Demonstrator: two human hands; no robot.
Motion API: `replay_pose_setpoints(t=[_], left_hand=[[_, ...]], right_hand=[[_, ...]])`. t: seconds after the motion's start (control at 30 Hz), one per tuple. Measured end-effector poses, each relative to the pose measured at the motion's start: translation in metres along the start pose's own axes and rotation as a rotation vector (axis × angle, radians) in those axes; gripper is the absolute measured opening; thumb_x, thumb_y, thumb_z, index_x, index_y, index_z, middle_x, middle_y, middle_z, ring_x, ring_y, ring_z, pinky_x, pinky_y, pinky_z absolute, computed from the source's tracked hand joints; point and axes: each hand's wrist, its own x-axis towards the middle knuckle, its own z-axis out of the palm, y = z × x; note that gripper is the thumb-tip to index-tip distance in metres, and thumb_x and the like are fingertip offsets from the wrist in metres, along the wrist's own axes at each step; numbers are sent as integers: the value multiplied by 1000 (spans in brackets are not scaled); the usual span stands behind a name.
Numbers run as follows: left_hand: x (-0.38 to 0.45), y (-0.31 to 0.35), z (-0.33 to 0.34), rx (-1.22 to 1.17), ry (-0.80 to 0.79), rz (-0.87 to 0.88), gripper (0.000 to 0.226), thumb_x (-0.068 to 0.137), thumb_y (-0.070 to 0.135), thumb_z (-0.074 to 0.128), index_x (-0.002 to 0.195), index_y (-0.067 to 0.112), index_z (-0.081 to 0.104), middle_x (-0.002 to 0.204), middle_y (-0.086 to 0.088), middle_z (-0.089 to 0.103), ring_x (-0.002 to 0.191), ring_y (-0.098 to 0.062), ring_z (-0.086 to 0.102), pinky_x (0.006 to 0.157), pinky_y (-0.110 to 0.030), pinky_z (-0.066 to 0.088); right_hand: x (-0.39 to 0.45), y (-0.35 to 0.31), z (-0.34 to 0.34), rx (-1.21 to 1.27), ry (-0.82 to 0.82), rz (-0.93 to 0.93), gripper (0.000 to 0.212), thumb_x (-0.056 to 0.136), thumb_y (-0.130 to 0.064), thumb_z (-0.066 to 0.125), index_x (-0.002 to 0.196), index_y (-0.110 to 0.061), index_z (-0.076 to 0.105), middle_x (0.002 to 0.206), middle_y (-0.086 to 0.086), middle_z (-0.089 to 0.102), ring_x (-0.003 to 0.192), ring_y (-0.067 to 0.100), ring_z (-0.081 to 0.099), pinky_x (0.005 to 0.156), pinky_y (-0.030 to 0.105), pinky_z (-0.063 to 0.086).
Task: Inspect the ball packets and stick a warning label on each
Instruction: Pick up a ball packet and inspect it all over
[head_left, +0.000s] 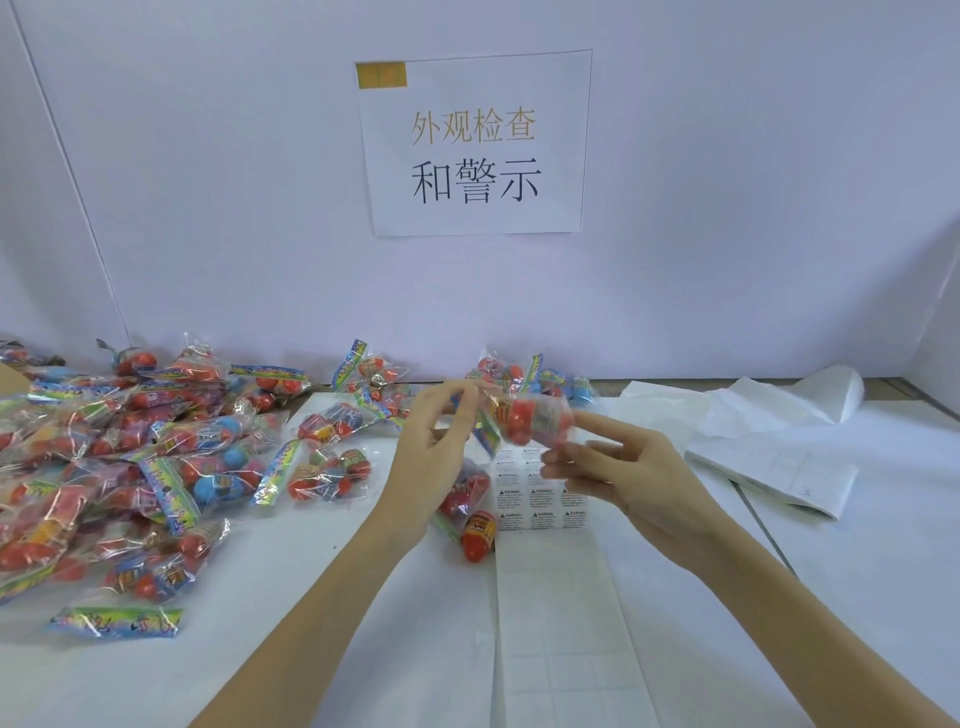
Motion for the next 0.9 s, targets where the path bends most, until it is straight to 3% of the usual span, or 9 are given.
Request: replay_pose_setpoints(t=[0.1,0.17,0.23,0.33,0.4,0.47,0.6,0.73,0.9], left_hand=[[1,2,5,-293,-179,-150,30,108,29,49,119,23,76,126,-1,69,105,-18,63,86,-29,54],[2,2,6,-477,-224,-209,35,107,23,46,120,11,77,126,-6,73,104,-18,66,84,-28,53],[2,1,9,-424,-194,-211,35,110,28,46,118,14,77,125,-5,74,103,-18,71,82,-32,50],[1,-7,13,-341,-131,-238,28,99,36,67,124,22,70,124,-13,72,93,-27,75,86,-47,48],[0,-8,12,-304,-131,-279,49,88,47,76,128,19,67,103,-3,77,69,-24,69,71,-39,53],[0,-9,10,-208,-131,-297,51,79,53,81,117,19,75,85,7,74,58,-16,58,53,-29,46],[0,-8,7,-316,-187,-297,36,72,37,88,98,13,80,95,-6,77,77,-15,70,67,-25,55],[3,-4,5,-412,-143,-312,22,79,34,83,74,17,70,77,-2,59,62,-14,55,54,-24,50],[0,-3,9,-349,-24,-236,14,100,30,66,92,21,72,87,-4,64,75,-21,59,58,-32,52]], right_hand=[[2,-1,-3,124,-10,16,48,97,13,49,121,-16,78,106,23,77,104,31,76,85,26,60],[4,-3,-3,158,-20,19,43,95,5,47,116,-13,80,112,20,77,105,29,74,90,31,60],[4,-4,-1,106,0,-20,31,102,-9,52,114,-14,80,115,15,77,107,30,73,98,38,59],[1,-1,2,-103,106,-145,24,102,-15,64,120,-26,75,108,12,78,104,28,74,101,43,57],[1,0,3,-111,112,-137,45,98,-13,69,137,-35,61,104,10,78,99,26,75,98,36,58],[3,0,3,-59,114,-81,48,98,-13,69,142,-28,57,98,6,77,97,23,75,92,32,58],[1,0,6,-105,122,-58,33,99,-37,61,112,-14,80,99,7,80,90,17,75,77,22,58],[2,0,5,-36,143,-27,41,96,-45,59,104,-14,84,105,10,80,93,20,75,82,25,59],[2,2,9,59,42,56,45,96,-50,56,114,-16,80,115,13,78,99,23,75,92,36,58]])
